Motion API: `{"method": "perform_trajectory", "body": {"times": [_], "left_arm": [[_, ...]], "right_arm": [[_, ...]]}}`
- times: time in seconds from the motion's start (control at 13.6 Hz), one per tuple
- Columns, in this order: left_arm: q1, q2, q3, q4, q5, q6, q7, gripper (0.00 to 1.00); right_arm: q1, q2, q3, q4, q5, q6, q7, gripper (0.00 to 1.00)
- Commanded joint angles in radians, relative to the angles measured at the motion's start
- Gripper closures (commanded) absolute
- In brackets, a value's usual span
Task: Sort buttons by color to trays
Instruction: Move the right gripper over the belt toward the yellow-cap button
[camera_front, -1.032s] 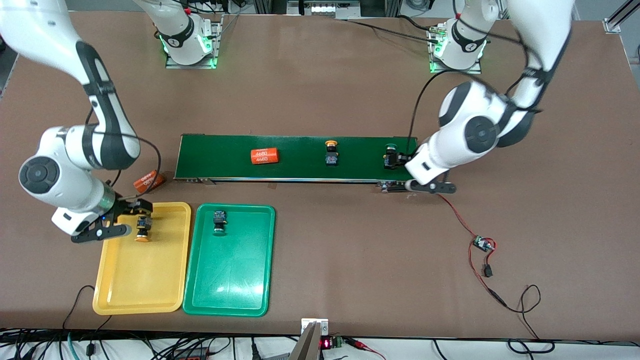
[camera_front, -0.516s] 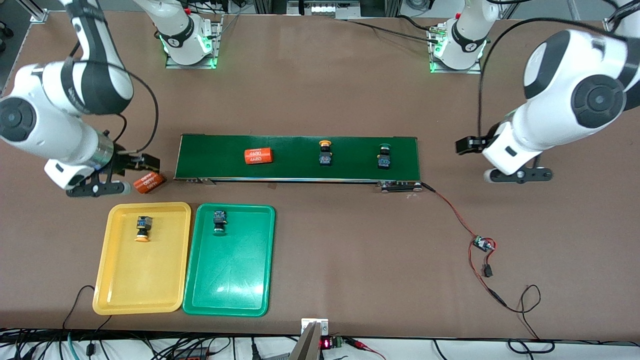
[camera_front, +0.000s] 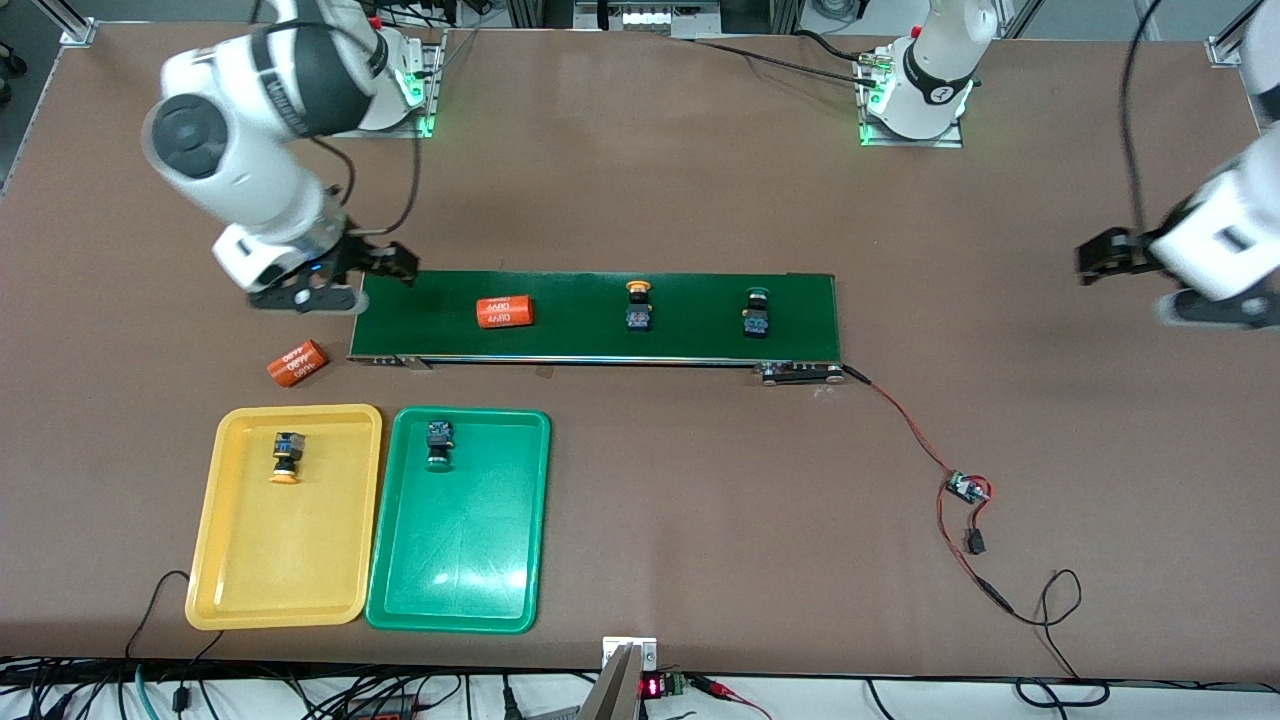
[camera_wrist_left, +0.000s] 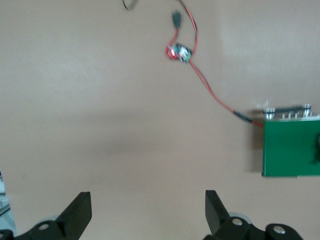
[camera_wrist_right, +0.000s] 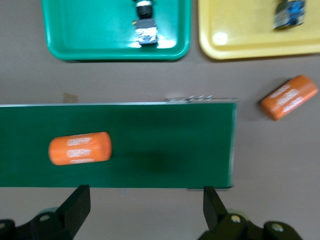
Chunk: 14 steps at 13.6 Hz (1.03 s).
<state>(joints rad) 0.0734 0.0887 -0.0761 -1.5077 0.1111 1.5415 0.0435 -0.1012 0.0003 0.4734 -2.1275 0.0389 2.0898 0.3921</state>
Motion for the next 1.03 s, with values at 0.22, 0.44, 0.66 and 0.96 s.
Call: {"method": "perform_trajectory", "body": {"times": [0.22, 0.44, 0.66, 0.96], "left_arm": [[-0.006, -0.122, 0.044, -0.149, -0.079, 0.054, 0.125, 0.0], [-0.006, -0.121, 0.033, -0.14, -0.076, 0.048, 0.124, 0.0], [-0.007, -0.121, 0.029, -0.134, -0.074, 0.043, 0.125, 0.0], [-0.011, -0.119, 0.029, -0.132, -0.074, 0.043, 0.121, 0.0]], "right_arm": [[-0.014, -0.017, 0.099, -0.075, 0.022, 0.143, 0.125, 0.0], [0.012, 0.035, 0.113, -0.074, 0.019, 0.181, 0.214, 0.0], [0.014, 0.053, 0.111, -0.069, 0.016, 0.181, 0.212, 0.0], [0.012, 0.061, 0.111, -0.066, 0.016, 0.182, 0.205, 0.0]]}}
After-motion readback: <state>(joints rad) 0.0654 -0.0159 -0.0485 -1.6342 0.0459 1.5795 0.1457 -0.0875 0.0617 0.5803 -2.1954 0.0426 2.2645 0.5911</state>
